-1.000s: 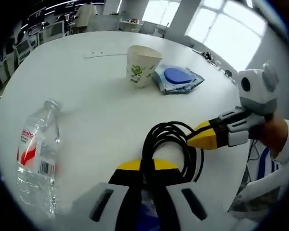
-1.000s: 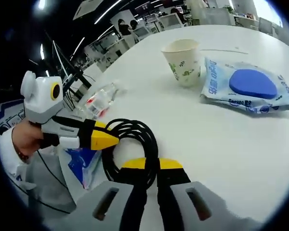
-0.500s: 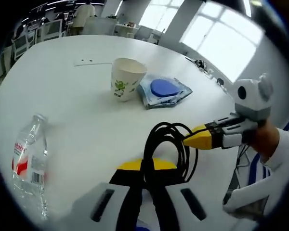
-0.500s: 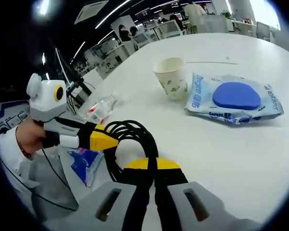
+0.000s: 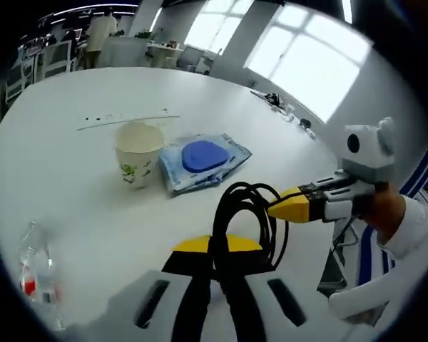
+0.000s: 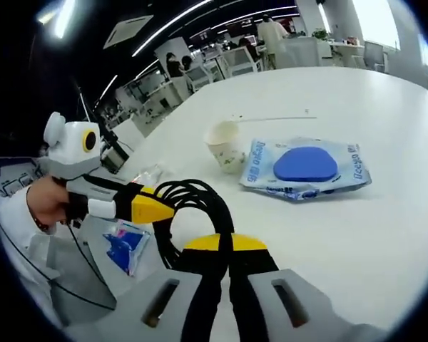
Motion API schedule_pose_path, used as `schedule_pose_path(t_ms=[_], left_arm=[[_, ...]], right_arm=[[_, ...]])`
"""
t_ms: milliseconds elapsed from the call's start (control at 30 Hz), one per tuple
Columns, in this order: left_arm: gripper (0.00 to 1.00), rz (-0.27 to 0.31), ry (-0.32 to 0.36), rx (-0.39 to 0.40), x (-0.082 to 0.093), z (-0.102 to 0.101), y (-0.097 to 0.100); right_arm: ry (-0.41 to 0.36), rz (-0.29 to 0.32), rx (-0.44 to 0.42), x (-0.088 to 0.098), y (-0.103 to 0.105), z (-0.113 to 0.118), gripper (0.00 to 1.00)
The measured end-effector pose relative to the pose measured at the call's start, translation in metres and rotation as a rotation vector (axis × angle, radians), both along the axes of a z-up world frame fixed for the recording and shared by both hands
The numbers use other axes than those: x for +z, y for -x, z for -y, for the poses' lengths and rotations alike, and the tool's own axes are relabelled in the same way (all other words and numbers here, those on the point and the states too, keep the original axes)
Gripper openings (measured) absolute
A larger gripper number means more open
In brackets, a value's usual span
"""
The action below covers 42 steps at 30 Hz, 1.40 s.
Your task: Arrange the tabletop items into an orderly group along one side of the table until the central work area is clear of visible clutter.
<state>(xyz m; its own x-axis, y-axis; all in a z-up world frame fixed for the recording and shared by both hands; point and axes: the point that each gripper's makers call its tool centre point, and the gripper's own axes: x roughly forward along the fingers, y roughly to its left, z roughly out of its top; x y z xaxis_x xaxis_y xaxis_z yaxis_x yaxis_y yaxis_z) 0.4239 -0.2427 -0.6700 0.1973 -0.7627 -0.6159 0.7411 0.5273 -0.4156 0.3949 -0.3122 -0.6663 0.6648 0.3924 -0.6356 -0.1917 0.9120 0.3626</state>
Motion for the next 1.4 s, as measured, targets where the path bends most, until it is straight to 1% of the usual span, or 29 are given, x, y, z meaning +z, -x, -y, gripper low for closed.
schedule_pose_path(t_ms=[33, 167, 333, 400, 433, 467, 500, 533, 600, 667, 733, 767, 800, 900, 1000, 1067, 1167, 1200, 1333, 1400], left_arm=[[0.02, -0.002, 0.009, -0.007, 0.003, 0.011, 0.002], [0.02, 0.007, 0.026, -0.027, 0.013, 0.042, 0.008], [0.02, -0.017, 0.057, -0.060, 0.020, 0.092, 0.015], [0.02, -0.018, 0.067, -0.082, 0.019, 0.115, 0.014], [0.02, -0.022, 0.069, -0.088, 0.019, 0.123, 0.013], [0.02, -0.022, 0.072, -0.092, 0.019, 0.133, 0.013], [0.02, -0.023, 0.075, -0.098, 0.019, 0.141, 0.013], [0.02, -0.027, 0.086, -0.107, 0.021, 0.154, 0.013], [0.02, -0.033, 0.094, -0.114, 0.019, 0.172, 0.010], [0.02, -0.045, 0.095, -0.115, 0.016, 0.186, 0.009], [0.02, -0.056, 0.094, -0.112, 0.013, 0.196, 0.007], [0.02, -0.057, 0.094, -0.112, 0.012, 0.199, 0.007], [0.02, -0.068, 0.090, -0.112, 0.008, 0.206, 0.005], [0.02, -0.083, 0.082, -0.111, 0.002, 0.216, 0.004], [0.02, -0.122, 0.075, -0.090, -0.007, 0.226, 0.003], [0.02, -0.143, 0.070, -0.080, -0.013, 0.233, 0.004], [0.02, -0.163, 0.060, -0.075, -0.021, 0.241, 0.005], [0.02, -0.183, 0.061, -0.067, -0.024, 0.243, 0.005], [0.02, -0.235, 0.053, -0.048, -0.036, 0.249, 0.006], [0.02, -0.250, 0.046, -0.042, -0.042, 0.250, 0.006]], right_arm=[[0.004, 0.005, -0.004, 0.002, 0.001, 0.007, 0.00], [0.007, 0.013, -0.026, 0.011, 0.009, 0.035, 0.00], [0.039, 0.019, -0.067, 0.023, 0.019, 0.081, 0.00], [0.041, 0.018, -0.095, 0.023, 0.020, 0.103, 0.00], [0.040, 0.016, -0.100, 0.023, 0.020, 0.107, 0.00], [0.039, 0.011, -0.116, 0.024, 0.021, 0.120, 0.00], [0.043, 0.013, -0.123, 0.026, 0.021, 0.127, 0.00], [0.059, 0.015, -0.132, 0.027, 0.020, 0.142, 0.00], [0.068, 0.012, -0.140, 0.026, 0.018, 0.160, 0.00], [0.072, 0.004, -0.147, 0.024, 0.016, 0.174, 0.00], [0.086, -0.001, -0.148, 0.021, 0.015, 0.186, 0.00], [0.088, -0.003, -0.149, 0.020, 0.014, 0.188, 0.00], [0.088, -0.009, -0.152, 0.016, 0.013, 0.197, 0.00], [0.085, -0.026, -0.153, 0.009, 0.011, 0.210, 0.00], [0.094, -0.048, -0.146, -0.001, 0.008, 0.224, 0.00], [0.115, -0.060, -0.133, -0.006, 0.008, 0.229, 0.00], [0.109, -0.083, -0.134, -0.013, 0.007, 0.238, 0.00], [0.111, -0.086, -0.131, -0.016, 0.007, 0.241, 0.00], [0.112, -0.114, -0.119, -0.028, 0.006, 0.247, 0.00], [0.108, -0.128, -0.118, -0.035, 0.005, 0.249, 0.00]])
